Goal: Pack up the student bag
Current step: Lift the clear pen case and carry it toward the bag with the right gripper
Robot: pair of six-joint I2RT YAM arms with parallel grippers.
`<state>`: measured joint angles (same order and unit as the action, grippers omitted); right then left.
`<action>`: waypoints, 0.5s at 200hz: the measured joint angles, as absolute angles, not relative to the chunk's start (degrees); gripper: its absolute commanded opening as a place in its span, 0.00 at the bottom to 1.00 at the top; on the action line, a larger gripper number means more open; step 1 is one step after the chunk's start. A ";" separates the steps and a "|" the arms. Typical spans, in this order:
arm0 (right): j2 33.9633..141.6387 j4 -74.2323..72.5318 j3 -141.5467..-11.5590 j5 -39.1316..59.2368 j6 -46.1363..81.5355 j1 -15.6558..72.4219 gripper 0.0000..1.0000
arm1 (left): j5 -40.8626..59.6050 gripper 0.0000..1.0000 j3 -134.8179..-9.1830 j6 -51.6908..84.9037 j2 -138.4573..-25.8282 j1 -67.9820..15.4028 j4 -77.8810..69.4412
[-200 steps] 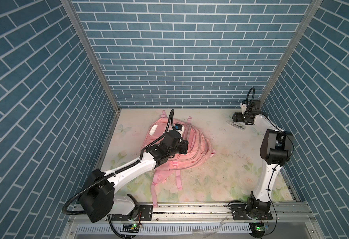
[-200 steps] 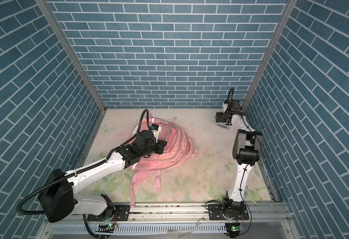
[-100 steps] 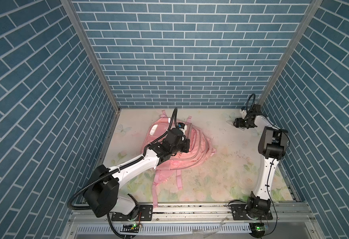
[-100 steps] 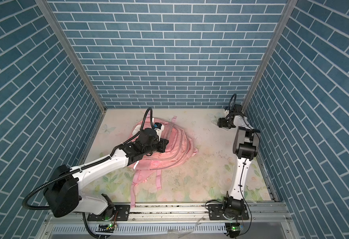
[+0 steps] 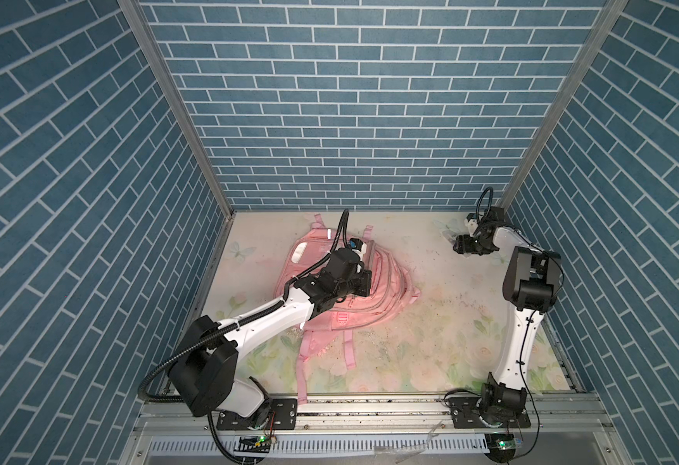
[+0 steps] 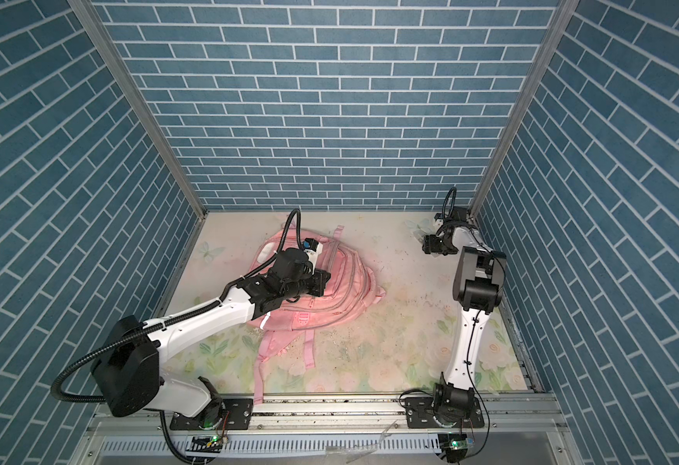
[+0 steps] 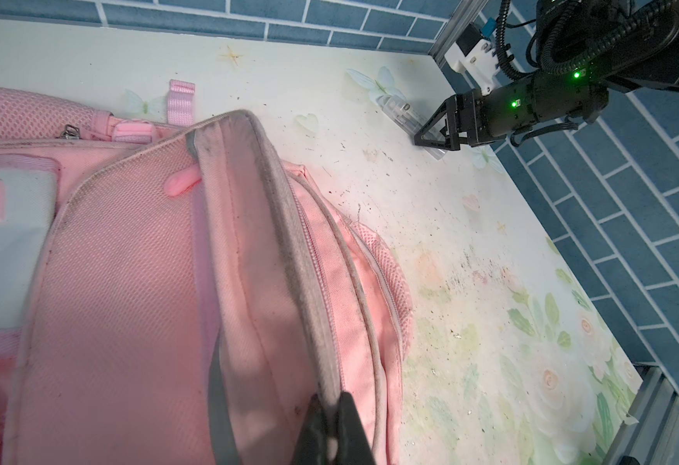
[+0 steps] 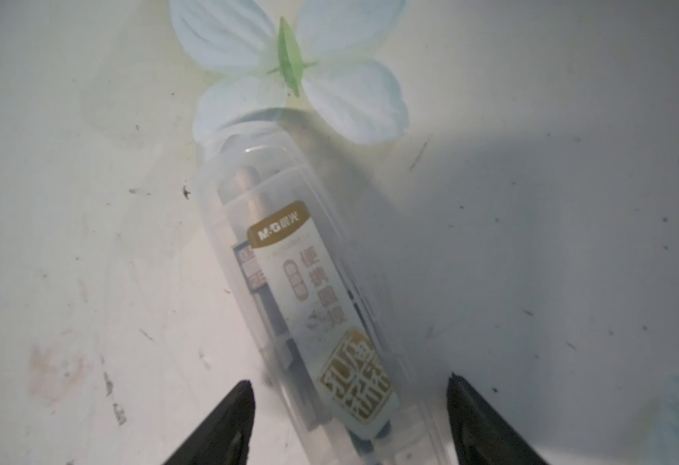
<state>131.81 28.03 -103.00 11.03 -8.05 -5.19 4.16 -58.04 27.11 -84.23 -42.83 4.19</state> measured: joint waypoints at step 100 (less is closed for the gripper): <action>130.78 28.36 -101.97 7.75 -7.97 -2.44 0.36 | 3.01 0.00 -58.26 27.24 -83.83 -42.92 4.62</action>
